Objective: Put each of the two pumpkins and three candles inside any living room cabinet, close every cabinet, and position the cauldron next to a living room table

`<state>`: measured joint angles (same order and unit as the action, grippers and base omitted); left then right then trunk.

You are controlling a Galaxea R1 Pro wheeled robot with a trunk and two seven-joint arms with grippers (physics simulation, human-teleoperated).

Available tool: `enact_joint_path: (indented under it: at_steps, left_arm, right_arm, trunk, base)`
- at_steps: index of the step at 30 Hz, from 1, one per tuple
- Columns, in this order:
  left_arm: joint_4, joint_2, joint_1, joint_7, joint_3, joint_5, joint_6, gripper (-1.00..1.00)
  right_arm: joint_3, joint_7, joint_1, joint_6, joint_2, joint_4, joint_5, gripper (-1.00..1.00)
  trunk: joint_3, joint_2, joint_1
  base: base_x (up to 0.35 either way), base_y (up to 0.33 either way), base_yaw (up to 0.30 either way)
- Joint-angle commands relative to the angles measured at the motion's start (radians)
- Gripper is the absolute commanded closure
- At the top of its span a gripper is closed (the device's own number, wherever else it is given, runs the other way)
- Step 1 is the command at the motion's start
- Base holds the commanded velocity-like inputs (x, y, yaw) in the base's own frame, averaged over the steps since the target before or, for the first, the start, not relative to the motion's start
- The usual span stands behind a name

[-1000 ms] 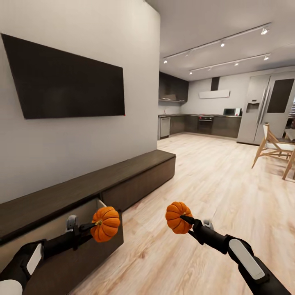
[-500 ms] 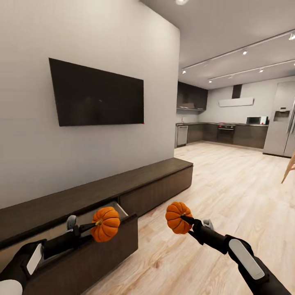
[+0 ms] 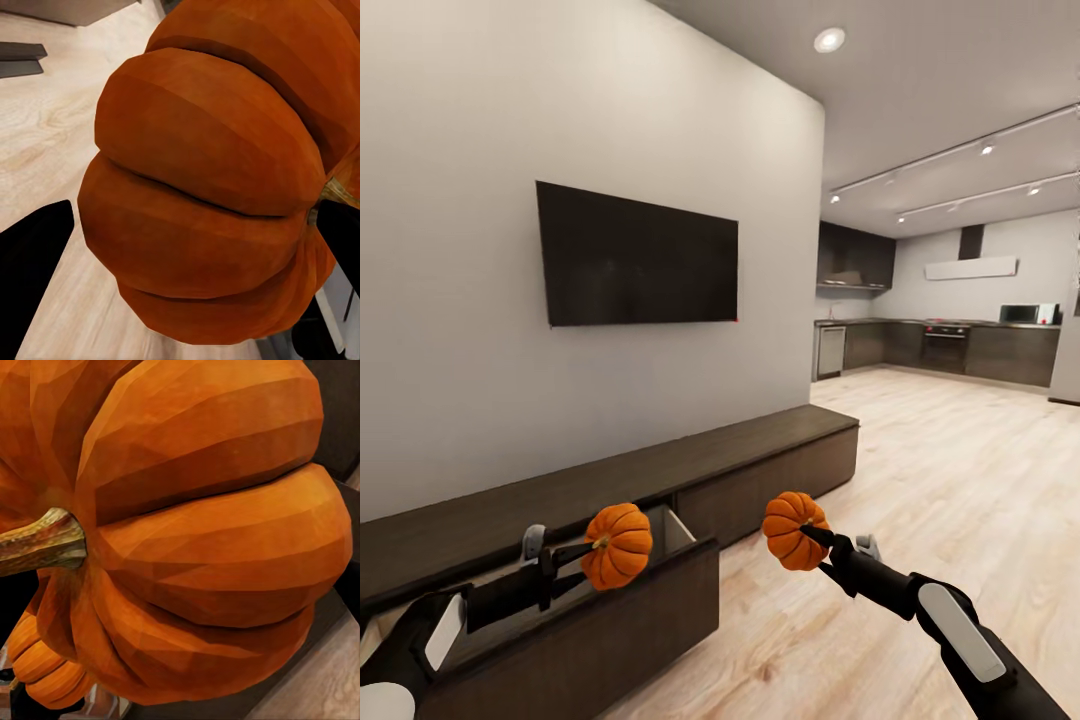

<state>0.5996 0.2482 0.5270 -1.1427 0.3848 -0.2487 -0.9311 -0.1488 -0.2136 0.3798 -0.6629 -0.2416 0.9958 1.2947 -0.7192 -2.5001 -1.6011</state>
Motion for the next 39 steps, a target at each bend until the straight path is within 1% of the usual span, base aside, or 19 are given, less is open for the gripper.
enact_joint_path:
  at_steps: [1, 3, 12, 23, 37, 39]
  left_arm:
    - [0.0, 0.0, 0.001, -0.002, 0.001, 0.0, -0.005, 1.0]
    - [0.0, 0.0, 0.001, -0.002, 0.001, 0.0, -0.005, 1.0]
    - [0.0, -0.001, 0.001, -0.002, 0.002, 0.0, -0.005, 1.0]
    - [0.0, -0.001, 0.001, -0.008, 0.002, -0.001, -0.005, 1.0]
    - [0.0, -0.002, 0.001, -0.006, 0.002, -0.001, -0.005, 1.0]
    - [0.0, -0.002, 0.001, -0.006, 0.002, -0.001, -0.005, 1.0]
  right_arm:
    - [-0.002, -0.001, 0.001, -0.001, -0.001, 0.0, -0.001, 1.0]
    - [-0.002, -0.002, 0.001, -0.001, -0.001, 0.0, -0.001, 1.0]
    - [-0.002, -0.003, 0.001, -0.001, -0.001, 0.0, -0.002, 1.0]
    - [-0.002, -0.003, 0.001, -0.001, -0.001, 0.0, -0.002, 1.0]
    - [-0.002, -0.004, 0.001, -0.001, -0.002, 0.0, -0.001, 1.0]
    - [-0.002, -0.004, 0.001, -0.001, -0.006, 0.0, 0.0, 1.0]
  trunk:
    - [0.003, 0.0, 0.001]
    - [0.01, 0.006, 0.005]
    - [0.038, 0.069, 0.039]
    - [0.038, 0.069, 0.039]
    - [0.038, 0.069, 0.039]
    - [0.038, 0.069, 0.039]
  base:
    - [0.0, 0.0, 0.008]
    - [0.0, 0.0, 0.003]
    - [0.0, 0.0, 0.0]
    - [0.0, 0.0, 0.007]
    - [0.0, 0.0, 0.268]
    - [0.0, 0.0, 0.291]
